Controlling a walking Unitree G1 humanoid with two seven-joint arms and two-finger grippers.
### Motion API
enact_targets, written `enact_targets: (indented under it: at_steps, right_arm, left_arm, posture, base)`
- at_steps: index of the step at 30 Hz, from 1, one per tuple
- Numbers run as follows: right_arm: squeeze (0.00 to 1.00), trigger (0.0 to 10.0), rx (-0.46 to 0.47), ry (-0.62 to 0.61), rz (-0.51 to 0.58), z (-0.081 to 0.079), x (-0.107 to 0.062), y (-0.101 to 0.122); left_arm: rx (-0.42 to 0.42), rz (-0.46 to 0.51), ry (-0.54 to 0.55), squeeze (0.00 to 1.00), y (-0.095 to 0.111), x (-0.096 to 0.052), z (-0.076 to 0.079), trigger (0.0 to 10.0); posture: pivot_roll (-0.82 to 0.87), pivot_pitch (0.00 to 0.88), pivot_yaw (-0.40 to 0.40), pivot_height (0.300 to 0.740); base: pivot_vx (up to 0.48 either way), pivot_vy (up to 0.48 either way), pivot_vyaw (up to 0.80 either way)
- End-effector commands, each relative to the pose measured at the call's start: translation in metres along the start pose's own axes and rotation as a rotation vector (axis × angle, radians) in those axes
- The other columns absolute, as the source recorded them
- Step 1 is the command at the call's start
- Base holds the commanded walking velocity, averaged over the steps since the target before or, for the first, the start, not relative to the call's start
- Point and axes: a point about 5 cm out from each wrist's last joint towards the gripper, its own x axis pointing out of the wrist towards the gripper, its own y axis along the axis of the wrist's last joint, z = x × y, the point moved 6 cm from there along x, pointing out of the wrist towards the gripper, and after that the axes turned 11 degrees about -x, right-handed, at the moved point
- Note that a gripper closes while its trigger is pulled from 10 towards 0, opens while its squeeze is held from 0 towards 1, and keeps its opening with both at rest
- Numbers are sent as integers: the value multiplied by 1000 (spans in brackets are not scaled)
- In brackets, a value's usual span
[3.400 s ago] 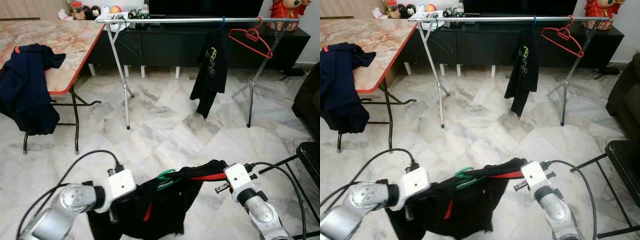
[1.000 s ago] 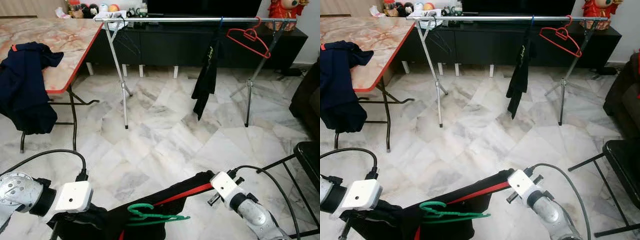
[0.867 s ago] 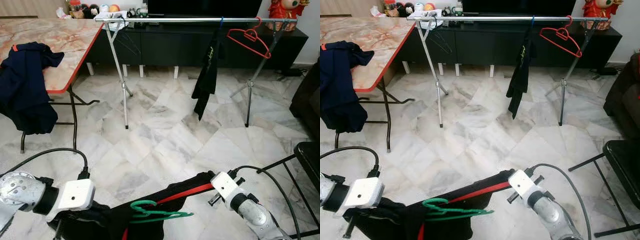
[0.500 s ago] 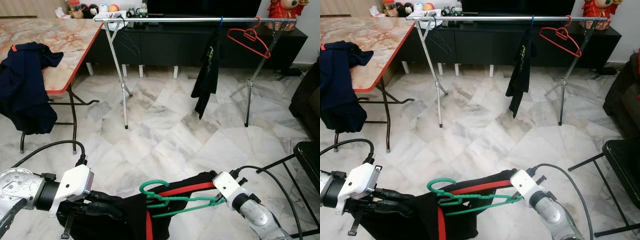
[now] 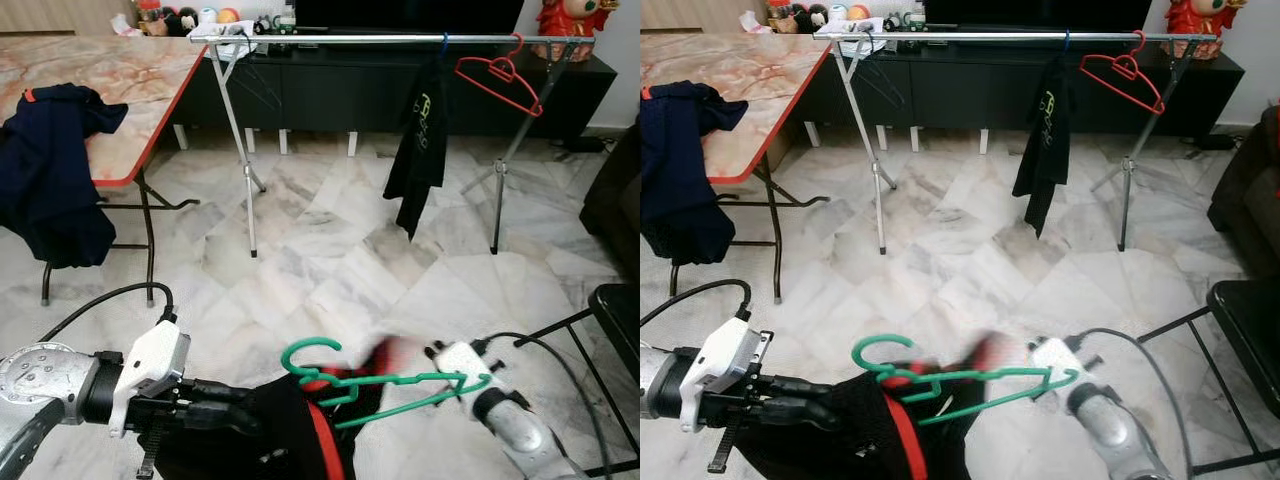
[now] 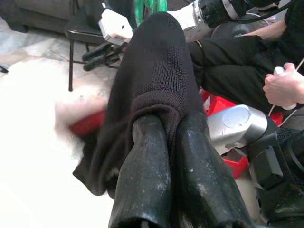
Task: Hang hanger
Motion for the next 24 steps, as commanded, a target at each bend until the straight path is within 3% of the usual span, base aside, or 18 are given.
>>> enact_targets:
  at_steps: [1, 4, 6, 7, 8, 9, 10, 11, 12, 13, 15, 16, 17, 18, 20, 21, 24]
  right_arm:
    - [1000, 10000, 23, 8, -31, -4, -3, -8]
    - [1000, 10000, 6, 64, -56, -15, -3, -12]
    - [1000, 10000, -1, 153, -81, -31, -6, -19]
    - [765, 10000, 11, 232, -74, -45, -9, -19]
    - [765, 10000, 11, 232, -74, -45, -9, -19]
    - [0, 10000, 29, 346, -70, -64, -16, -21]
    - [0, 10000, 37, 411, -88, -75, -21, -26]
    - [0, 10000, 37, 411, -88, -75, -21, -26]
    - [0, 10000, 13, 550, -170, -98, -36, -44]
    - [0, 10000, 0, 597, -203, -105, -43, -51]
    - [0, 10000, -33, 674, -223, -116, -53, -58]
    - [0, 10000, -9, 729, -214, -127, -61, -59]
    - [0, 10000, -9, 729, -214, -127, -61, -59]
    - [0, 10000, 29, 744, -191, -132, -63, -55]
    - [0, 10000, 71, 737, -161, -132, -61, -49]
    - [0, 10000, 71, 737, -161, -132, -61, -49]
    - [0, 10000, 88, 686, -157, -126, -56, -47]
  left_arm:
    - [34, 14, -19, 0, 8, 0, 4, 10000]
    - [34, 33, -23, 0, 8, 5, 5, 10000]
    - [28, 63, -19, 0, 10, 9, 5, 10000]
    - [29, 94, 0, 0, 13, 11, 2, 10000]
    - [29, 94, 0, 0, 13, 11, 2, 10000]
    - [27, 171, 55, 0, 21, 13, -7, 10000]
    - [28, 212, 105, 0, 25, 14, -16, 10000]
    - [28, 212, 105, 0, 25, 14, -16, 10000]
    - [34, 275, 200, 0, 30, 17, -32, 10000]
    - [35, 292, 228, 0, 32, 19, -37, 10000]
    - [41, 315, 293, 0, 33, 22, -48, 10000]
    - [45, 343, 376, 0, 34, 26, -61, 10000]
    - [45, 343, 376, 0, 34, 26, -61, 10000]
    - [39, 388, 440, 0, 35, 28, -71, 10000]
    - [-16, 555, 529, 0, 49, 27, -84, 10000]
    - [-16, 555, 529, 0, 49, 27, -84, 10000]
    - [-83, 713, 672, 0, 64, 21, -104, 10000]
  posture:
    - [-5, 147, -20, 740]
    - [-6, 147, -21, 740]
    - [-6, 147, -21, 740]
    - [-6, 146, -20, 740]
    - [-6, 146, -20, 740]
    - [-6, 148, -18, 740]
    - [-9, 148, -18, 740]
    - [-9, 148, -18, 740]
    - [-11, 147, -18, 740]
    - [-11, 147, -18, 740]
    - [-10, 147, -16, 740]
    - [-6, 145, -15, 740]
    - [-6, 145, -15, 740]
    - [-13, 145, -12, 740]
    - [-18, 143, -7, 740]
    - [-18, 143, -7, 740]
    - [-25, 137, -4, 740]
  base:
    - [0, 0, 0]
    - [0, 0, 0]
    - [0, 0, 0]
    - [0, 0, 0]
    - [0, 0, 0]
    - [0, 0, 0]
    - [0, 0, 0]
    - [0, 0, 0]
    - [0, 0, 0]
    - [0, 0, 0]
    - [0, 0, 0]
    - [0, 0, 0]
    - [0, 0, 0]
    - [0, 0, 0]
    - [0, 0, 0]
    - [0, 0, 0]
    - [0, 0, 0]
